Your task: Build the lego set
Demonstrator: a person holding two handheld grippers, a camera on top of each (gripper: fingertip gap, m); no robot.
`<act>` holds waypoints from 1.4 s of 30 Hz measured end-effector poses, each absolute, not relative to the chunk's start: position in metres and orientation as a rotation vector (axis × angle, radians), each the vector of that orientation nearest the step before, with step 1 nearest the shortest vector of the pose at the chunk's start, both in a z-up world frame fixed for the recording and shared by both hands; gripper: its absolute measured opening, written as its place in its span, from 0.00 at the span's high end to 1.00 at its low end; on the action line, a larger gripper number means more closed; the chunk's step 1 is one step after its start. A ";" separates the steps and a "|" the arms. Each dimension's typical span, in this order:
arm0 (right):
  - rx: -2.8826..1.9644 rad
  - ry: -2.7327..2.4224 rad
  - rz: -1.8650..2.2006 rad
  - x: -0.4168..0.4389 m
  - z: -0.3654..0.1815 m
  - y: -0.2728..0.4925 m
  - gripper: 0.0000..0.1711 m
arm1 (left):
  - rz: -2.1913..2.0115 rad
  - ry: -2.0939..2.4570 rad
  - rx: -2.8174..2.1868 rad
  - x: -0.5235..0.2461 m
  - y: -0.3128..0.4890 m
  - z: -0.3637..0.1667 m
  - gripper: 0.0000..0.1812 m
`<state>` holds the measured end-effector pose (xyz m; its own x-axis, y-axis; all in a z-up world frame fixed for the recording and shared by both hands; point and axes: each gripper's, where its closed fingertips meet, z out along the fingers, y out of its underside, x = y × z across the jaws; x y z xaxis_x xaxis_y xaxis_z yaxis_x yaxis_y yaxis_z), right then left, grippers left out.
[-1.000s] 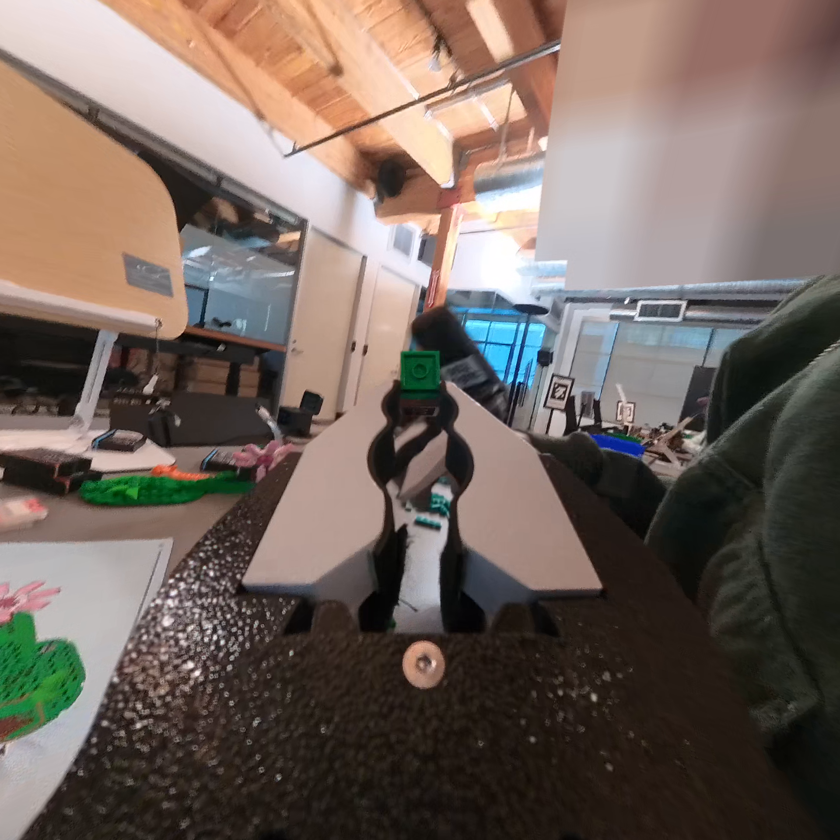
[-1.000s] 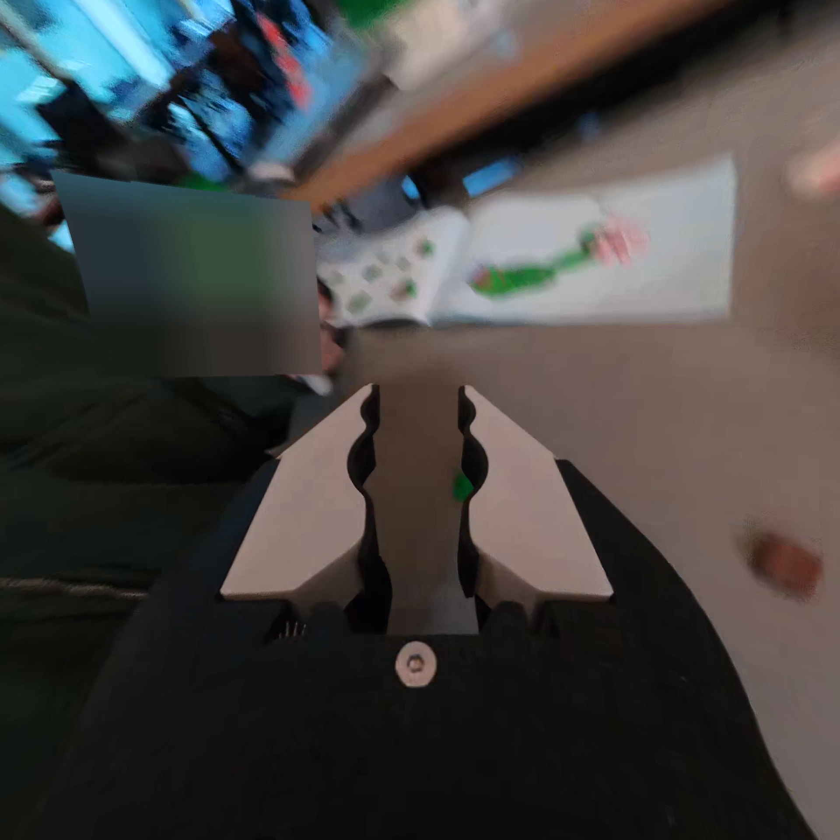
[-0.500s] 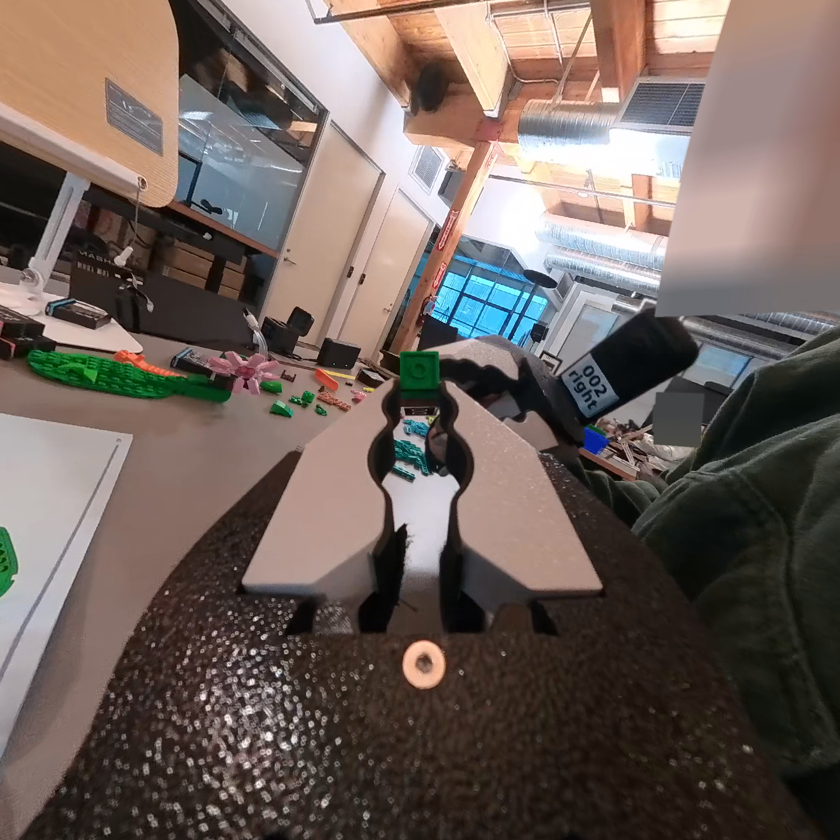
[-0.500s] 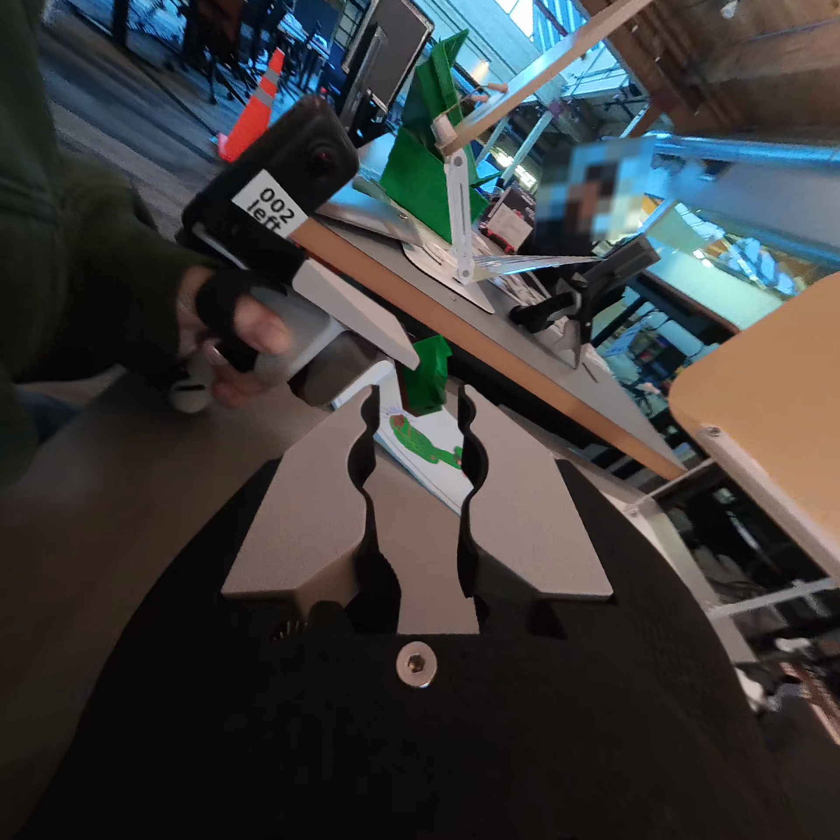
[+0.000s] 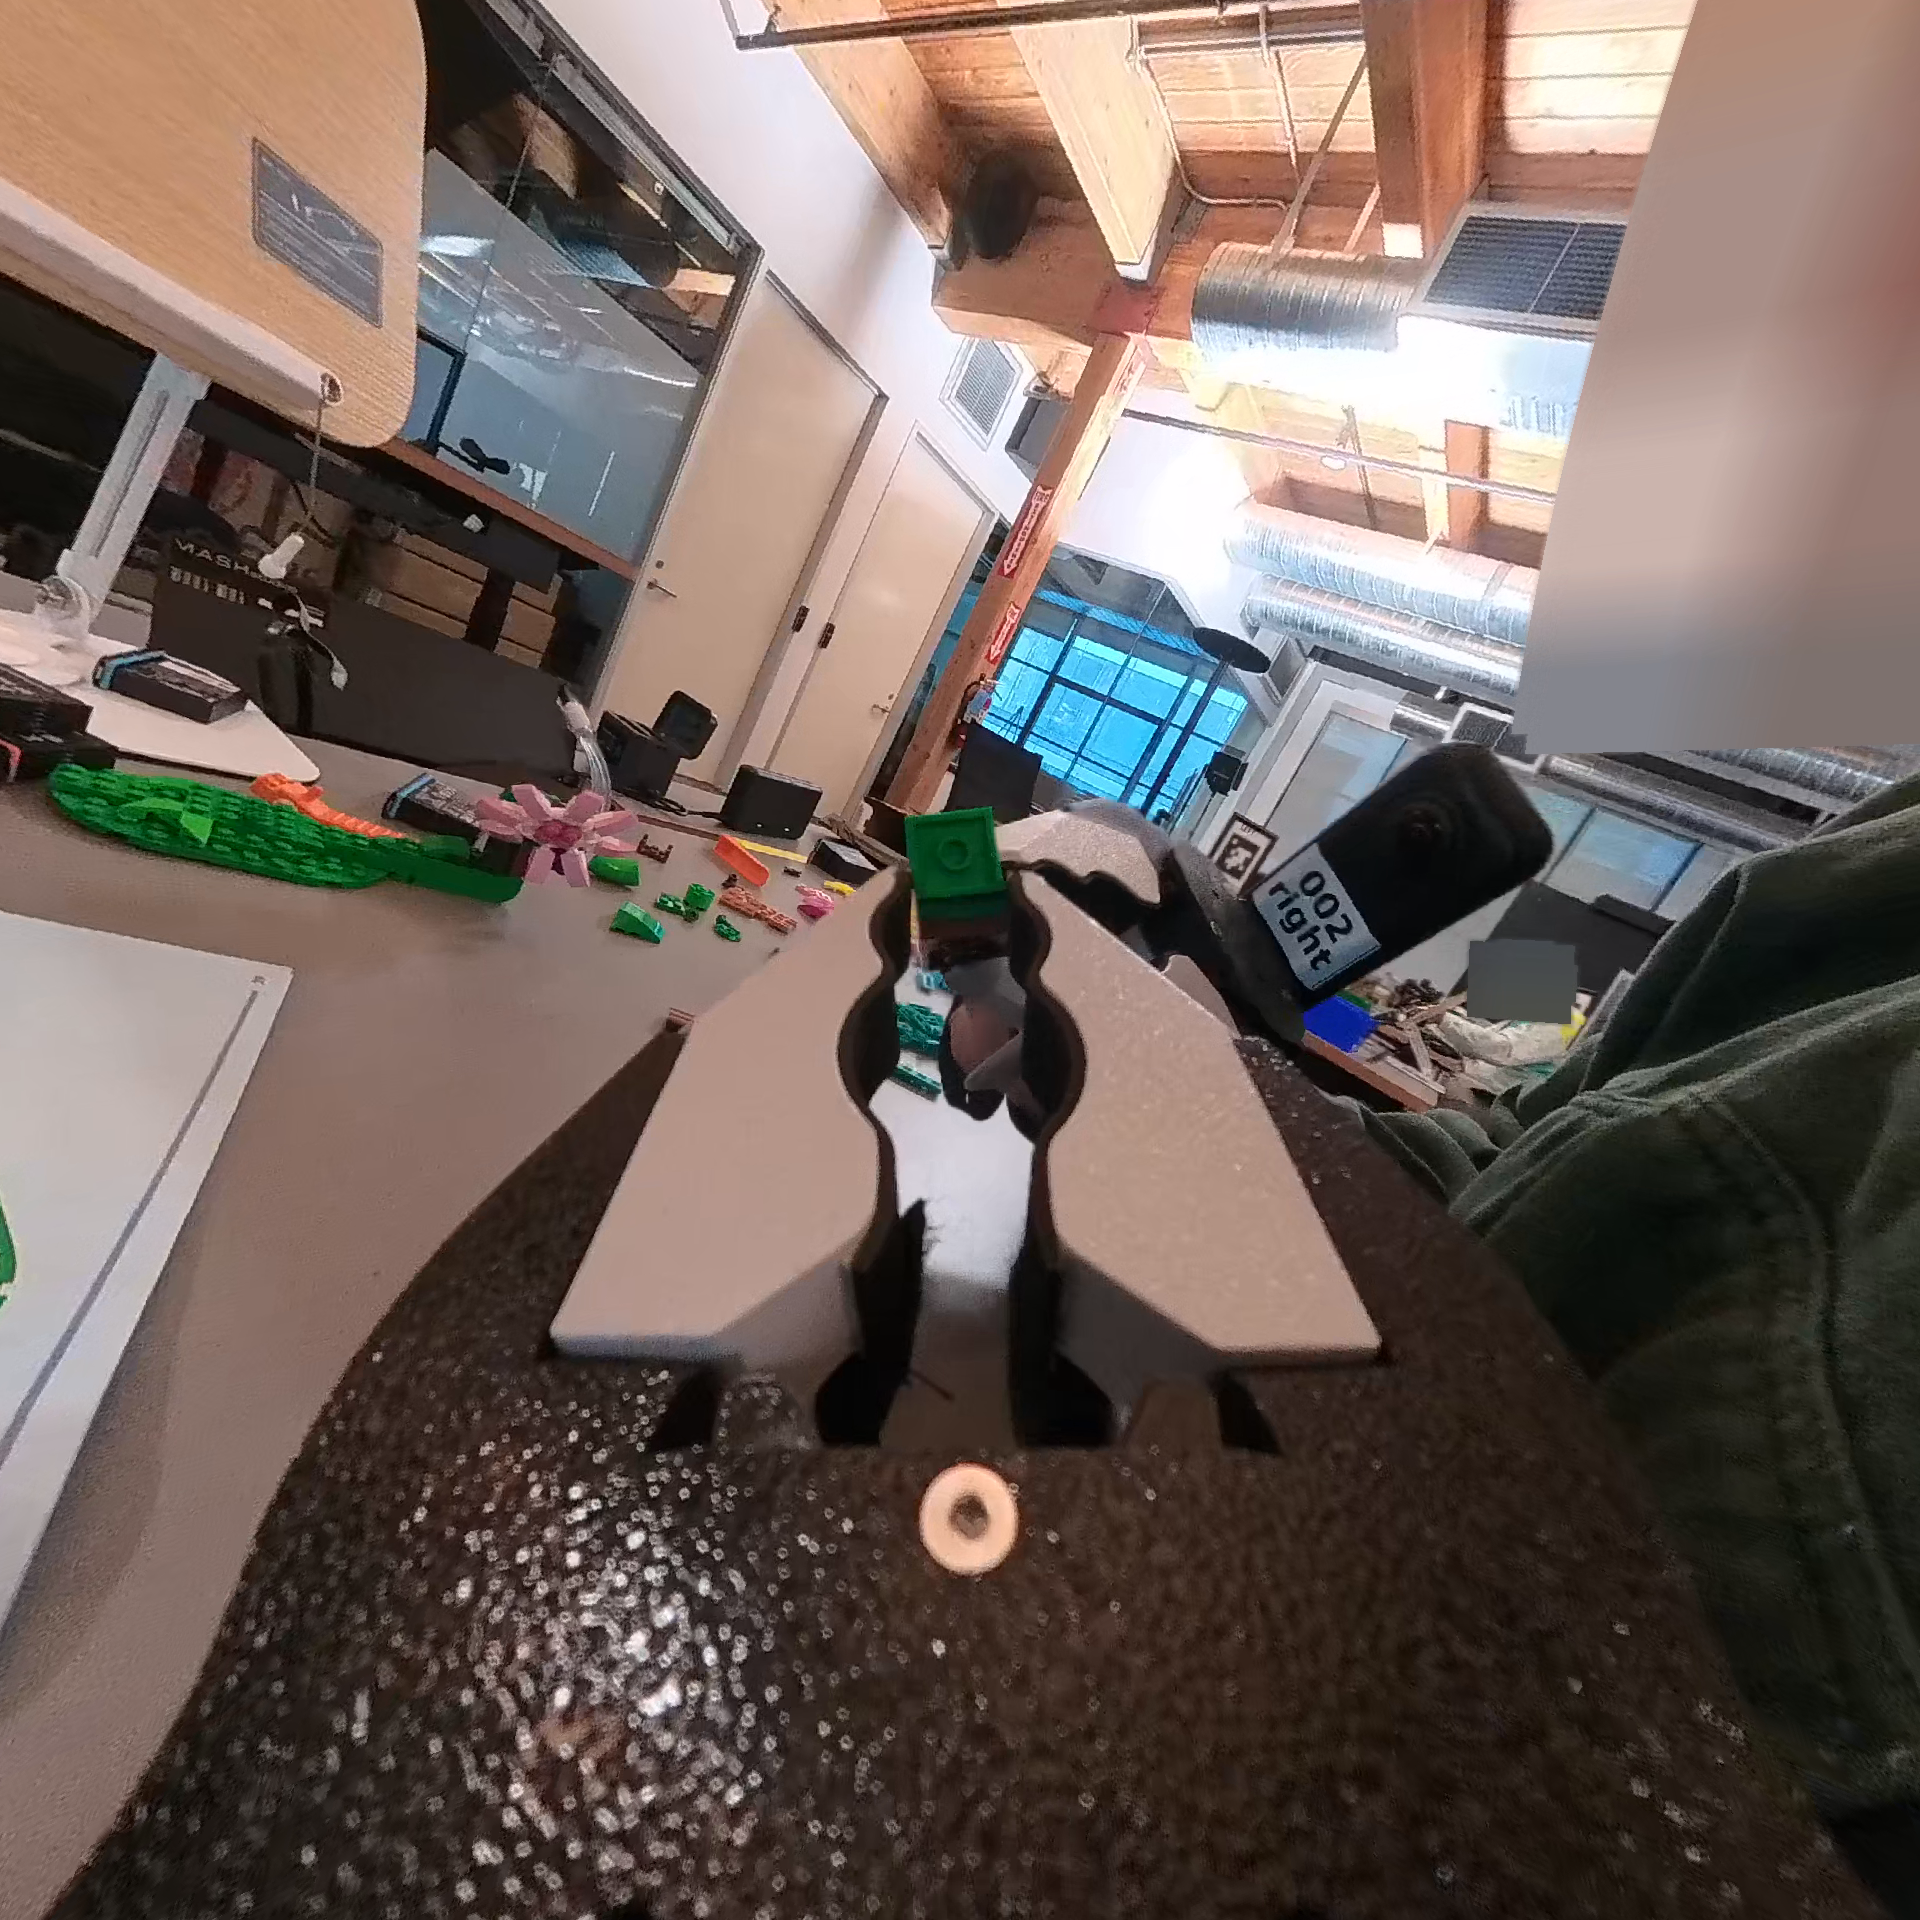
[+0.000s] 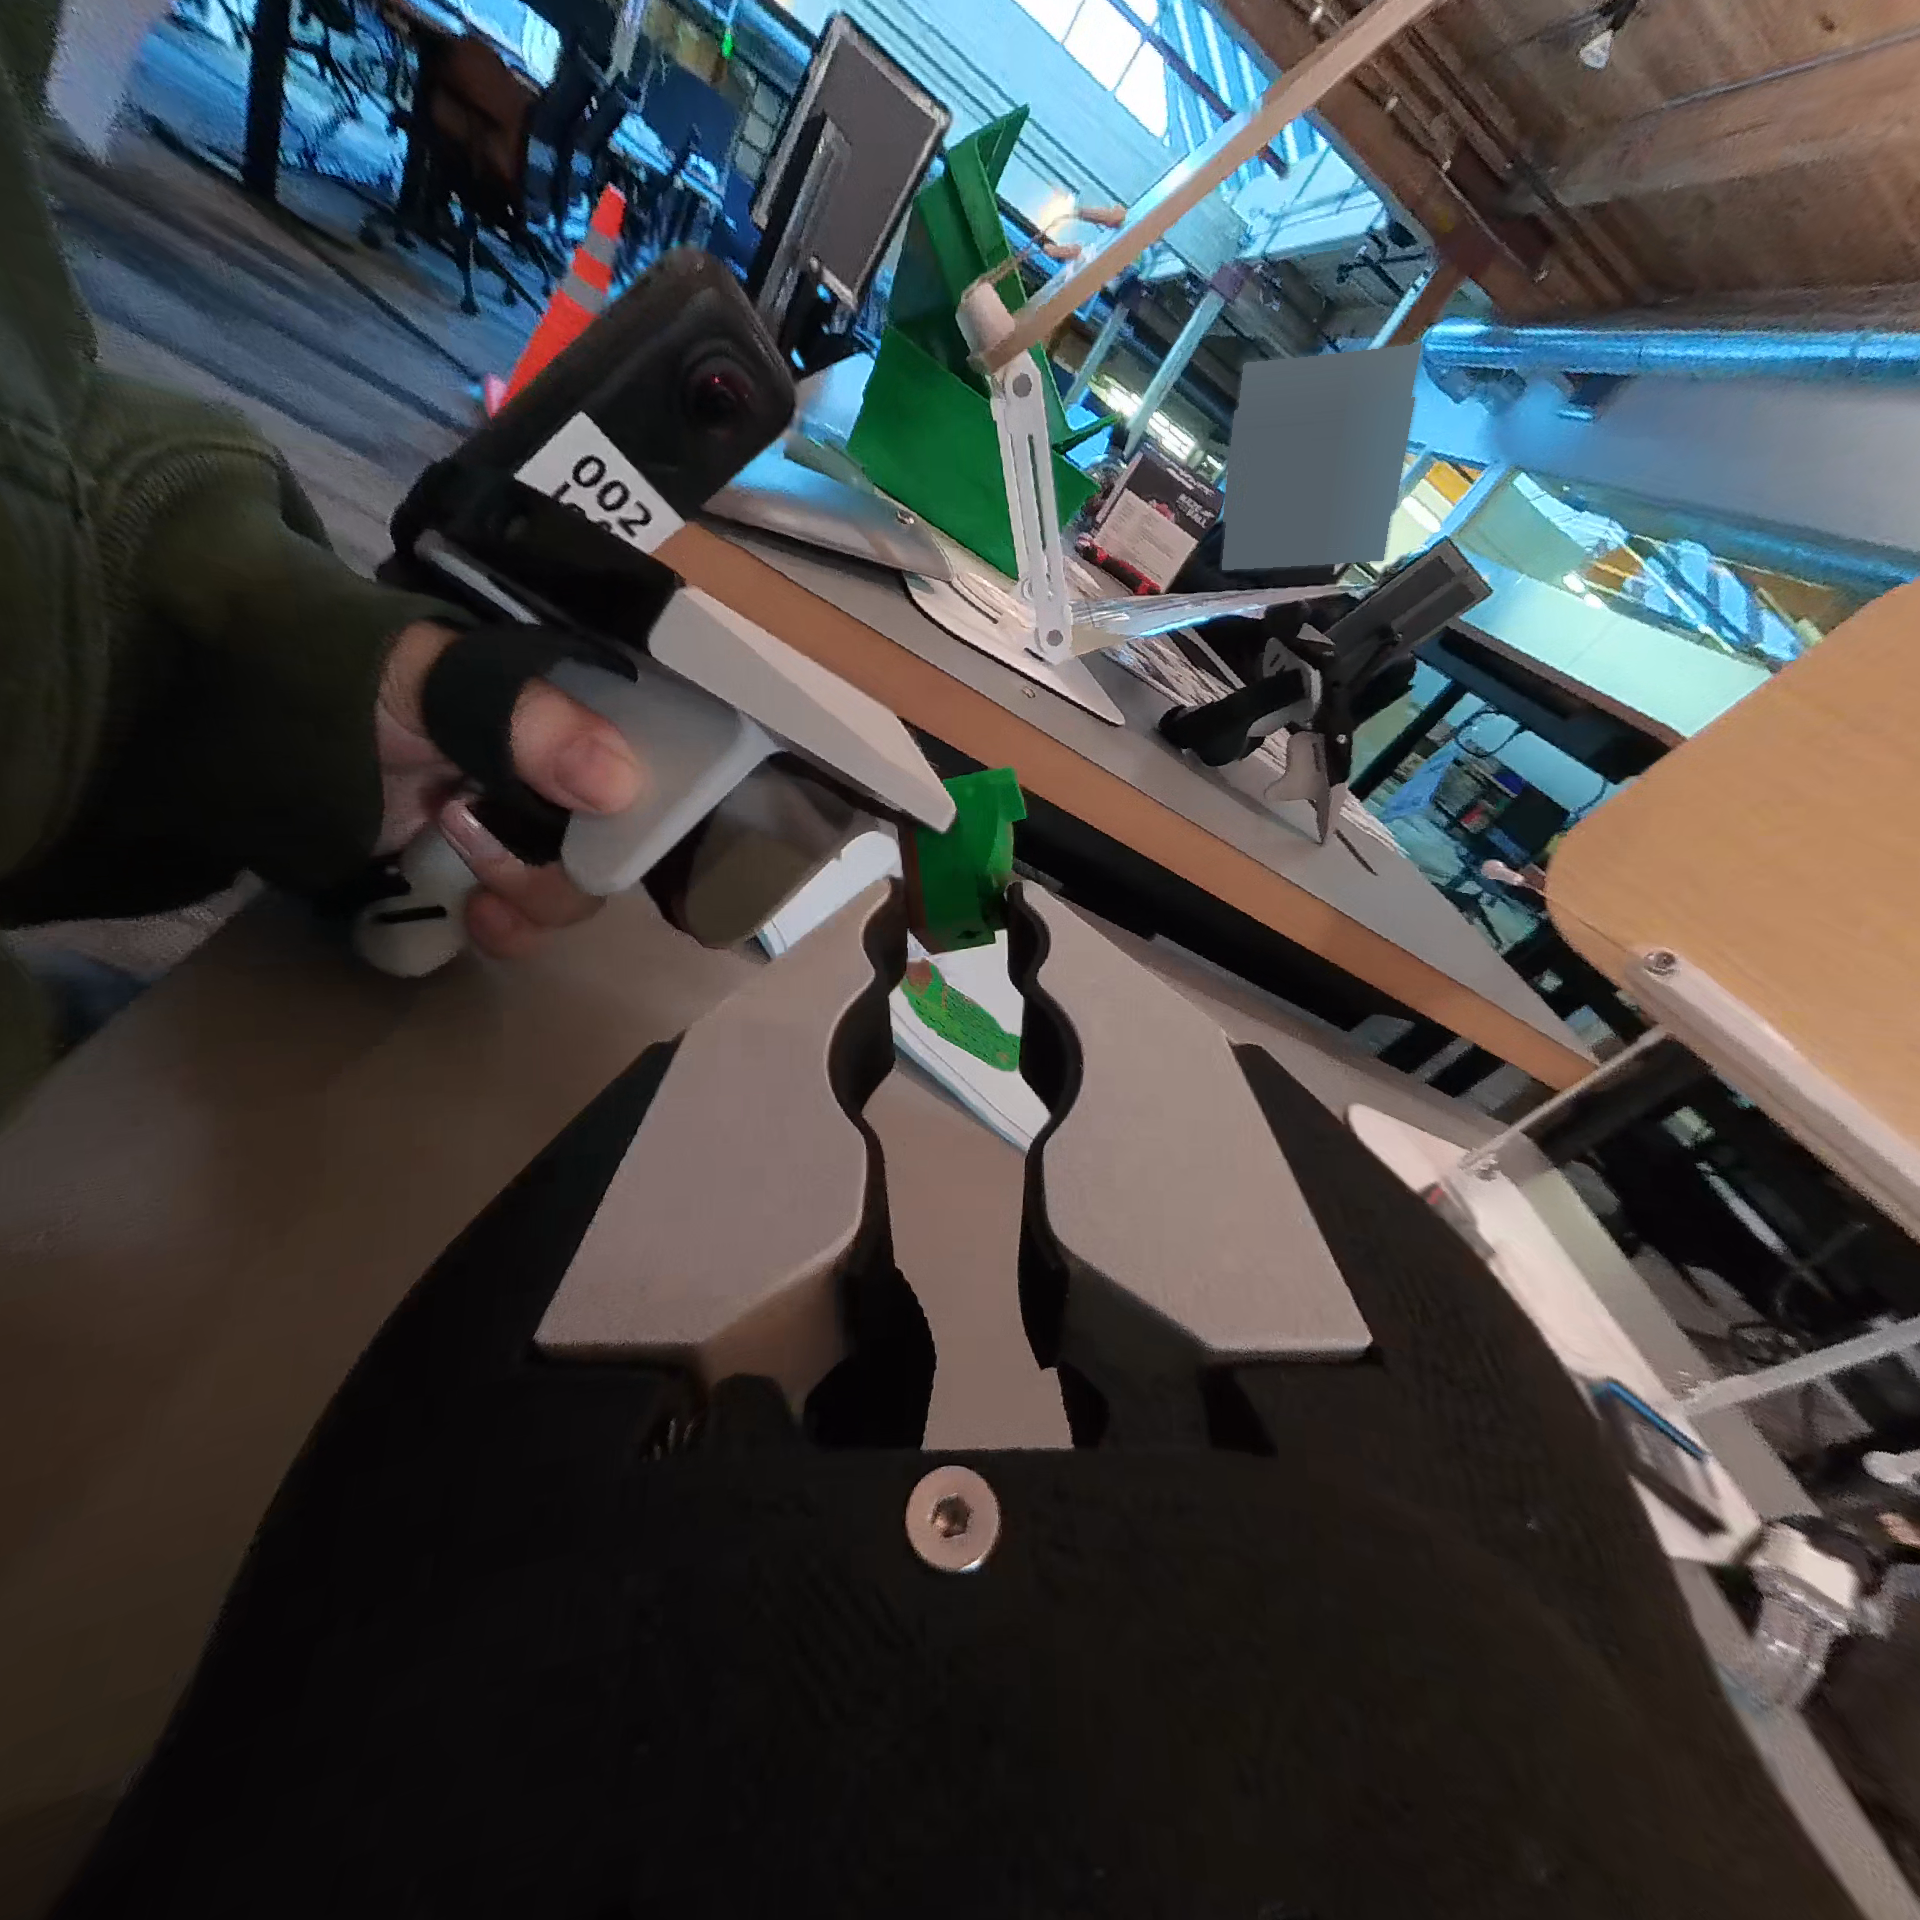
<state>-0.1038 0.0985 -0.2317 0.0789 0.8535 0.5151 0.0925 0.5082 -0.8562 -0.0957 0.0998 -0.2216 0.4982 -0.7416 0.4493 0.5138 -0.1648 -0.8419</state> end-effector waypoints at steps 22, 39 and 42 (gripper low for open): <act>-0.763 -1.537 0.374 -0.100 -0.249 0.105 0.90 | -1.002 0.309 -1.486 -0.089 0.109 -0.237 0.86; -1.061 -0.937 1.733 -0.114 -0.176 0.077 0.83 | -1.439 0.070 -0.852 -0.128 0.077 -0.163 0.92; -1.075 -0.934 1.745 -0.118 -0.177 0.075 0.85 | -1.375 0.099 -0.865 -0.125 0.077 -0.163 0.92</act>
